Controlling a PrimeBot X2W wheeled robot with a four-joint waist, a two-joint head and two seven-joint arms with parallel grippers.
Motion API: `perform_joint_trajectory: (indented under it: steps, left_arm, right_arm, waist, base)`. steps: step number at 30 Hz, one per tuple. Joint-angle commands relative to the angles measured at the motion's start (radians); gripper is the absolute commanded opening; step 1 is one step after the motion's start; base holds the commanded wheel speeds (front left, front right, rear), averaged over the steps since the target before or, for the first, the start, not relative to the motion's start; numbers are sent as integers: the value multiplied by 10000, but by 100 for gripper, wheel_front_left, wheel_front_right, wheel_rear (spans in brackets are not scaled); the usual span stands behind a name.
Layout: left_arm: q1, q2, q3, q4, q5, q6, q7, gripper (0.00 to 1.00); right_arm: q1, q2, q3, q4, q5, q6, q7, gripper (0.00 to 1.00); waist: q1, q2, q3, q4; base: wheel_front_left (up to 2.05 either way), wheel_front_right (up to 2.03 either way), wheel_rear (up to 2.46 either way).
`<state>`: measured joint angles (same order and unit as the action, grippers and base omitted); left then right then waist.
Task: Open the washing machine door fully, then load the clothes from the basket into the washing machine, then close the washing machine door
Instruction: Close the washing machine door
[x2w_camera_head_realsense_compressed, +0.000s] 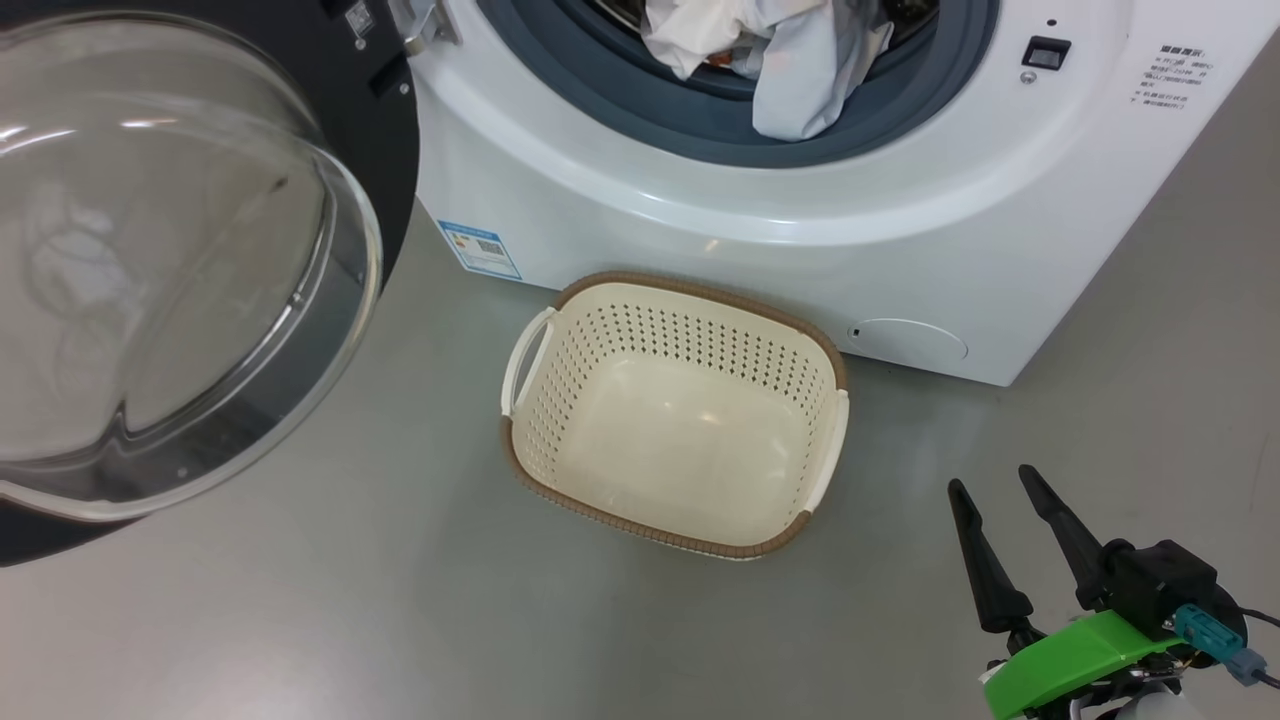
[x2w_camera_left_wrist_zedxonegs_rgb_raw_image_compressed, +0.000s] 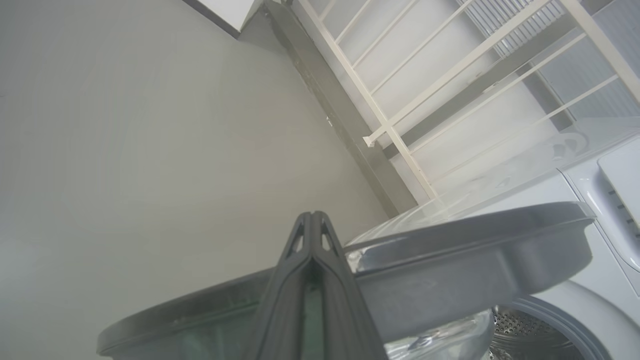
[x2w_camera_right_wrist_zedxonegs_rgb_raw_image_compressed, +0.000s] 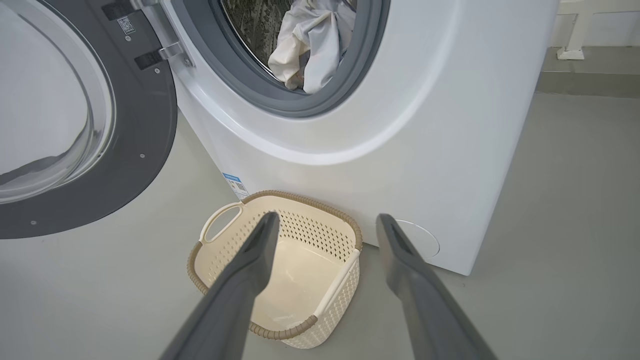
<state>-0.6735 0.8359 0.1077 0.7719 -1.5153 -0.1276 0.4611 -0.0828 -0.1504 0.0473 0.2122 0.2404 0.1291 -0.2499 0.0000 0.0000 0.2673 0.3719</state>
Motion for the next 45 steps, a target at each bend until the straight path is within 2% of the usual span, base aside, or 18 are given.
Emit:
perform_joint_trajectory:
  steps: [1,26,45]
  left_arm:
    - [66,509,120,-333,-99,-31,354,0]
    - [866,616,-227,-1818,-741,-31,2357,0]
    - [1672,424,-209,-4579,-1432,-31,4131,0]
  right_arm:
    - [-41,43,201,-195,-29,16,-119,100]
    - [219,260,36,-210,27,16,-119,100]
    - [455,359,-112,-279,119,16,-119,100]
  waist:
    - [0,0,-85,32]
    - [0,0,-698,219]
    - [0,0,-1178,275]
  base:
    - [0,0,0]
    - [0,0,0]
    - [0,0,0]
